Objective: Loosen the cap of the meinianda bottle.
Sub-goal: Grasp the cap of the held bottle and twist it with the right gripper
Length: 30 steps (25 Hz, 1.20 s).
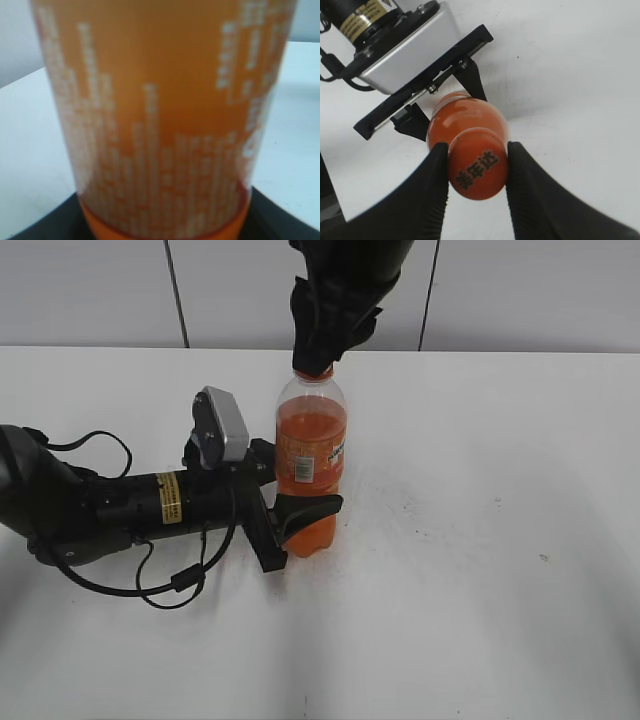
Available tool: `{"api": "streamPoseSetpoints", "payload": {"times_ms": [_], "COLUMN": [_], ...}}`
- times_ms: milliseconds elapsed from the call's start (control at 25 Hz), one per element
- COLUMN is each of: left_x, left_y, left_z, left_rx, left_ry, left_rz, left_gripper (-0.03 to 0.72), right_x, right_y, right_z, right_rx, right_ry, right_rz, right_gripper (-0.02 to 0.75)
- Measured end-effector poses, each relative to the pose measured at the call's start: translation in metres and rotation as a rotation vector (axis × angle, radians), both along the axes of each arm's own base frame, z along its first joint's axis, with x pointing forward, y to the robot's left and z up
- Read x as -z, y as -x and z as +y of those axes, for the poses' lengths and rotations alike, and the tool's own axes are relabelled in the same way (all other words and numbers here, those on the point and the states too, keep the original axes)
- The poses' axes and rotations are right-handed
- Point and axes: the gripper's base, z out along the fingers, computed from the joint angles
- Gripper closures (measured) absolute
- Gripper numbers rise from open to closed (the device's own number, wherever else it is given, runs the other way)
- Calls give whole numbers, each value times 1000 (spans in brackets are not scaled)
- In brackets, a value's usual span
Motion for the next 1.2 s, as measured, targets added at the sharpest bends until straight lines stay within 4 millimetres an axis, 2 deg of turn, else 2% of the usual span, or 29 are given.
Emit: {"api": "streamPoseSetpoints", "payload": {"times_ms": [160,400,720,1000,1120,1200], "left_x": [0,0,0,0,0,0], "left_y": [0,0,0,0,0,0], "left_z": [0,0,0,0,0,0], "left_rx": [5,0,-1,0,1,0], "left_ry": [0,2,4,4,3,3], "left_rz": [0,4,5,2,1,1], "left_gripper": [291,291,291,291,291,291], "right_x": [0,0,-1,-21,-28,-35], "right_y": [0,-8,-7,2,5,7], "right_z": [-1,-10,-10,-14,-14,-15], "right_rx": [-105,-126,-265,-361,-352,-286], "right_ry": [35,50,73,45,14,-18], "right_rz": [-42,-56,-98,-159,-162,-150], "right_gripper": [473,473,473,473,473,473]}}
